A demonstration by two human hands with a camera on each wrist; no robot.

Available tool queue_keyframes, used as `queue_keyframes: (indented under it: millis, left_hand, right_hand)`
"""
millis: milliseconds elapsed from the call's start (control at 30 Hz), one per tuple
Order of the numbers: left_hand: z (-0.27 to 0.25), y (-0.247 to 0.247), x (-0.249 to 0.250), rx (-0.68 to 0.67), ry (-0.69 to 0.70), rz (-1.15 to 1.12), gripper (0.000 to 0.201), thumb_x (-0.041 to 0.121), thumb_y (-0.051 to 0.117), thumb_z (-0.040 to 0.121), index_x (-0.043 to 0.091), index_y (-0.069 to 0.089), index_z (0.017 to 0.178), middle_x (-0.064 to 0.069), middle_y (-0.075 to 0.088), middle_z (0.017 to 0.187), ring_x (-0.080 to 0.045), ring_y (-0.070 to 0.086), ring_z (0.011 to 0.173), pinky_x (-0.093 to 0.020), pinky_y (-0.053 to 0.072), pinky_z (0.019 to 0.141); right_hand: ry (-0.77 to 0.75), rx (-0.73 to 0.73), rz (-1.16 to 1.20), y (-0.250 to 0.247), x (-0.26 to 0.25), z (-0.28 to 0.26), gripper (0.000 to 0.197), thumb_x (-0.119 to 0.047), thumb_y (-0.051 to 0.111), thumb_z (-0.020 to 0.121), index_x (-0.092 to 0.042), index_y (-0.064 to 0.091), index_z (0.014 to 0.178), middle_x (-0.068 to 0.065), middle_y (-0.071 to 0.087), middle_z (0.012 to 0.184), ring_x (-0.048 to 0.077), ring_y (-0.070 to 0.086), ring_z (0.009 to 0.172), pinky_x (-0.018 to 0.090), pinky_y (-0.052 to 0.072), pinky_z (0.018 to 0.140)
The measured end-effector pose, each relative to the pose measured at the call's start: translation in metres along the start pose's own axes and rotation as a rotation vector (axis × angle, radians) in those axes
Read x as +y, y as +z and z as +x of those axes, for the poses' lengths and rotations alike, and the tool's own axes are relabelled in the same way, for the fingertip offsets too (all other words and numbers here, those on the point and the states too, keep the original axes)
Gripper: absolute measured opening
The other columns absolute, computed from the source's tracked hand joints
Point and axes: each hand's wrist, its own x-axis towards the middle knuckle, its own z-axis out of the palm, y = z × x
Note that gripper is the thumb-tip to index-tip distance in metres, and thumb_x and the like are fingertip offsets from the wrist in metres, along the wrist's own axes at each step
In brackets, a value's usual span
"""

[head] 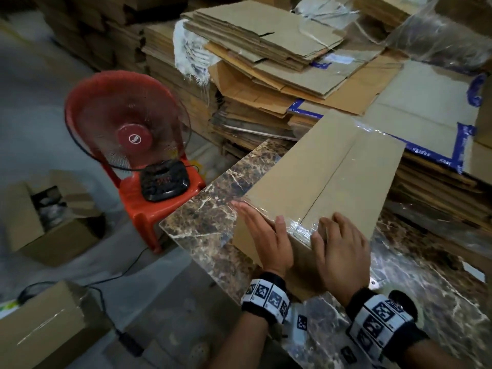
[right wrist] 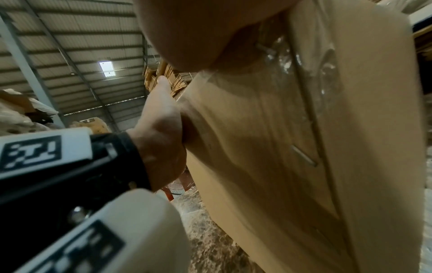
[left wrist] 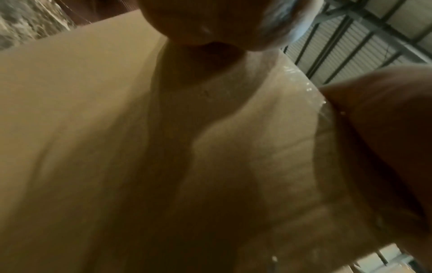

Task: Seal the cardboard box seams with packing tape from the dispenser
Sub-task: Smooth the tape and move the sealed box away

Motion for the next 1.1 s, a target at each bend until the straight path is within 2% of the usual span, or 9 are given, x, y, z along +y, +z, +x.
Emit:
queue_keyframes:
  millis: [167, 267, 333, 433, 533, 600, 767, 900, 1100]
  left_hand:
    - [-0.014, -0.004, 0.011, -0.016, -0.115, -0.029, 0.085, 0.068, 0.023, 0.094, 0.019, -0.014, 0.153, 0.003, -0.019, 0.163, 0.0, -0.016, 0.147, -0.009, -0.007, 0.115]
    - [-0.013, -0.021, 0.035, 0.021, -0.238, -0.157, 0.068, 0.048, 0.035, 0.102, 0.015, 0.009, 0.156, -0.004, 0.022, 0.162, 0.001, 0.018, 0.146, 0.002, 0.017, 0.105]
    - [-0.006, -0.039, 0.048, 0.099, -0.29, -0.252, 0.057, 0.034, 0.043, 0.103, 0.018, 0.022, 0.154, 0.005, 0.049, 0.143, 0.02, 0.04, 0.121, 0.007, 0.032, 0.086]
    - [0.034, -0.064, 0.057, 0.282, -0.192, -0.234, 0.052, 0.024, 0.049, 0.103, 0.017, 0.033, 0.152, 0.019, 0.03, 0.148, 0.034, 0.029, 0.114, 0.011, 0.026, 0.083]
    - [0.088, -0.072, 0.053, 0.354, -0.107, -0.237, 0.05, 0.021, 0.049, 0.101, 0.014, 0.036, 0.149, 0.004, 0.031, 0.158, 0.006, 0.03, 0.138, 0.003, 0.025, 0.097]
    - [0.109, -0.062, 0.044, 0.317, -0.075, -0.227, 0.051, 0.024, 0.048, 0.101, 0.01, 0.036, 0.149, -0.005, 0.033, 0.158, -0.009, 0.032, 0.142, -0.007, 0.029, 0.107]
    - [0.097, -0.022, 0.018, 0.166, -0.118, -0.24, 0.048, 0.033, 0.041, 0.104, 0.012, 0.038, 0.147, -0.009, 0.041, 0.153, -0.016, 0.044, 0.135, -0.039, 0.04, 0.111]
    - [0.082, -0.01, 0.014, 0.254, -0.236, -0.326, 0.058, 0.042, 0.033, 0.103, 0.01, 0.024, 0.151, -0.014, 0.031, 0.157, -0.021, 0.04, 0.136, -0.03, 0.038, 0.108]
    - [0.061, -0.002, 0.023, 0.248, -0.402, -0.43, 0.073, 0.057, 0.037, 0.096, 0.025, 0.006, 0.155, -0.016, 0.01, 0.163, -0.03, 0.029, 0.144, -0.044, 0.033, 0.114]
  right_hand:
    - [-0.024, 0.006, 0.019, -0.003, 0.001, -0.002, 0.047, -0.047, 0.03, 0.096, -0.021, 0.055, 0.126, 0.01, 0.052, 0.14, 0.026, 0.046, 0.132, 0.049, 0.034, 0.108]
    - [-0.04, 0.013, 0.038, -0.006, 0.001, -0.002, 0.048, -0.048, 0.029, 0.095, -0.021, 0.056, 0.125, 0.009, 0.052, 0.139, 0.025, 0.047, 0.13, 0.048, 0.034, 0.107]
    - [-0.043, 0.0, 0.039, -0.008, 0.002, -0.003, 0.047, -0.048, 0.03, 0.096, -0.022, 0.056, 0.125, 0.008, 0.051, 0.14, 0.025, 0.046, 0.131, 0.048, 0.032, 0.108]
    - [-0.043, -0.001, 0.045, -0.008, 0.003, -0.003, 0.045, -0.047, 0.032, 0.096, -0.022, 0.057, 0.125, 0.007, 0.052, 0.14, 0.024, 0.046, 0.131, 0.048, 0.032, 0.108]
    - [-0.045, 0.012, 0.042, -0.008, 0.003, -0.004, 0.048, -0.049, 0.03, 0.094, -0.022, 0.059, 0.121, 0.006, 0.055, 0.137, 0.024, 0.049, 0.128, 0.048, 0.035, 0.107]
    - [-0.042, 0.017, 0.05, -0.007, 0.003, -0.003, 0.047, -0.049, 0.032, 0.093, -0.022, 0.06, 0.121, 0.006, 0.055, 0.136, 0.024, 0.049, 0.128, 0.047, 0.035, 0.106]
    - [-0.027, 0.037, 0.063, -0.005, 0.003, -0.003, 0.048, -0.048, 0.033, 0.092, -0.021, 0.062, 0.119, 0.006, 0.057, 0.135, 0.026, 0.051, 0.126, 0.046, 0.036, 0.104]
    - [-0.012, 0.012, 0.036, -0.004, 0.002, 0.0, 0.048, -0.048, 0.033, 0.093, -0.022, 0.06, 0.122, 0.005, 0.055, 0.138, 0.025, 0.049, 0.128, 0.046, 0.035, 0.105]
    - [0.008, -0.014, 0.022, -0.005, 0.0, -0.001, 0.049, -0.047, 0.033, 0.094, -0.021, 0.058, 0.127, 0.006, 0.053, 0.142, 0.025, 0.045, 0.133, 0.046, 0.032, 0.11]
